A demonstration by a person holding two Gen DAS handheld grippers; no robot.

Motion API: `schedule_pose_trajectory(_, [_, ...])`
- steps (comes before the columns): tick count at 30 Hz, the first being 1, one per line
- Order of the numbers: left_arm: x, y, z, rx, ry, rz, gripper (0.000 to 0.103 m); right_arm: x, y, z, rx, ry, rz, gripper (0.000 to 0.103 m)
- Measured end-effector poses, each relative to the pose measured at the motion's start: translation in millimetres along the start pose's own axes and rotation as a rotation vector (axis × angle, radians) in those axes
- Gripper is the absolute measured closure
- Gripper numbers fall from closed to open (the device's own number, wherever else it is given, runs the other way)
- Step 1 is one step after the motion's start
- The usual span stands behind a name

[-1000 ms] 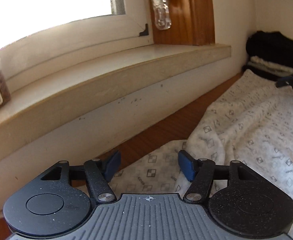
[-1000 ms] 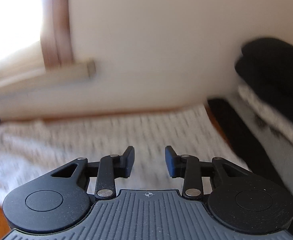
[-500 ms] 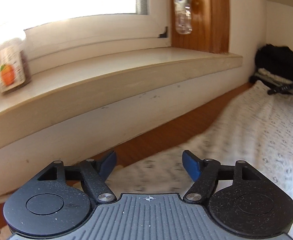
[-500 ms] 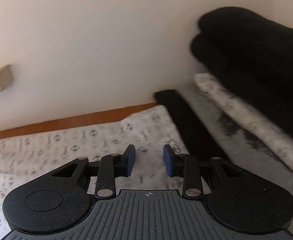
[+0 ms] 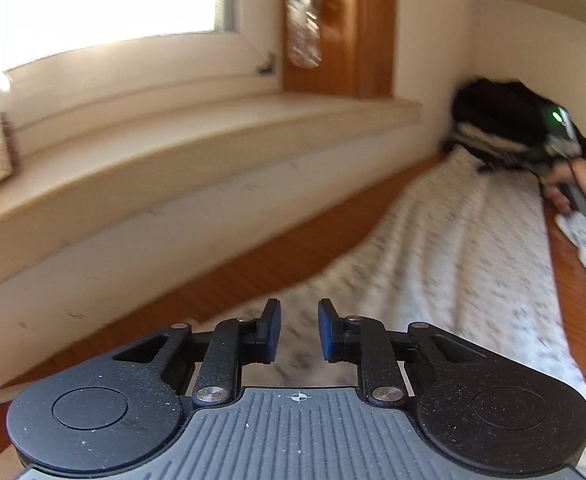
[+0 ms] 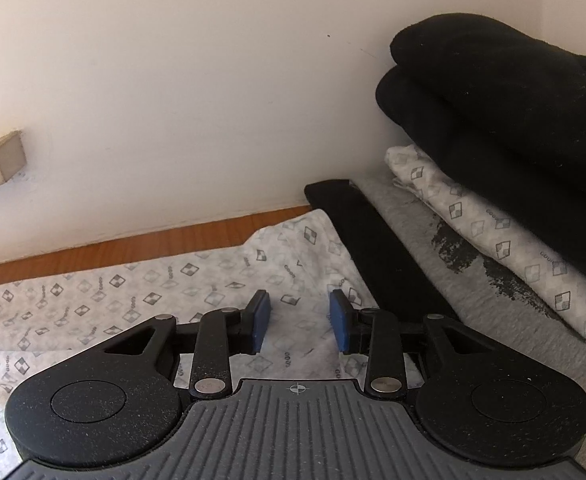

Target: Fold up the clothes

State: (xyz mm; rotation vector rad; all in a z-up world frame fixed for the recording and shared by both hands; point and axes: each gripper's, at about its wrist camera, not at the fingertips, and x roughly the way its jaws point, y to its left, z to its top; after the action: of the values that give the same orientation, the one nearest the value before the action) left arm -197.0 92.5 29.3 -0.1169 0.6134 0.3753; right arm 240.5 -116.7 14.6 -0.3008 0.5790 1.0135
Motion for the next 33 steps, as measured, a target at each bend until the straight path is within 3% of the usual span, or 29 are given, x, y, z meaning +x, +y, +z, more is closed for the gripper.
schedule_pose_trajectory(2, [-3.1, -1.5, 1.1, 0.001, 0.016, -0.002, 0.08, 1.1, 0.3, 0.3, -0.004, 0.0, -0.002, 0.068])
schedule_pose_trajectory(6, [-4.1, 1.6, -1.9, -0.008, 0.062, -0.019, 0.048, 0.8, 1.0, 0.1, -0.006, 0.0, -0.005, 0.068])
schedule_pose_trajectory(9, [1.7, -0.6, -3.8, 0.006, 0.079, -0.01, 0.05, 0.5, 1.4, 0.2, -0.008, 0.0, -0.007, 0.068])
schedule_pose_trajectory(11, [1.7, 2.5, -3.3, -0.011, 0.077, -0.013, 0.071, 0.3, 1.7, 0.2, -0.01, 0.0, -0.008, 0.068])
schedule_pose_trajectory(13, [0.1, 7.4, -3.7, -0.033, 0.069, -0.026, 0.103, 0.2, 1.7, 0.0, -0.01, 0.0, -0.009, 0.068])
schedule_pose_trajectory(15, [-4.8, 8.5, -3.7, -0.028, 0.029, 0.032, 0.103, 0.1, 1.6, -0.1, -0.009, 0.0, -0.009, 0.068])
schedule_pose_trajectory(17, [-18.3, 12.7, 2.0, -0.048, -0.062, 0.111, 0.103, 0.1, 1.6, -0.1, -0.01, -0.001, -0.009, 0.068])
schedule_pose_trajectory(19, [-33.2, 19.2, 7.7, -0.072, -0.128, 0.14, 0.103, 0.2, 2.1, -0.4, -0.012, -0.001, -0.012, 0.068])
schedule_pose_trajectory(21, [-30.8, 21.2, 5.4, -0.064, -0.086, 0.118, 0.103, 0.2, 2.6, -0.7, -0.013, -0.002, -0.014, 0.068])
schedule_pose_trajectory(23, [-25.9, 22.4, 2.2, -0.051, -0.03, 0.09, 0.097, 0.2, 3.2, -1.0, -0.015, -0.003, -0.017, 0.068])
schedule_pose_trajectory(25, [-19.4, 22.3, -1.1, -0.033, 0.028, 0.078, 0.072, 0.3, 3.5, -1.4, -0.015, -0.004, -0.017, 0.068])
schedule_pose_trajectory(27, [-13.1, 18.0, -4.0, -0.005, 0.067, 0.082, 0.06, 0.5, 3.6, -1.8, -0.015, -0.004, -0.017, 0.068])
schedule_pose_trajectory(33, [-9.2, 17.1, -10.3, 0.023, 0.094, 0.064, 0.057, 1.0, 3.7, -1.7, -0.014, -0.005, -0.018, 0.068])
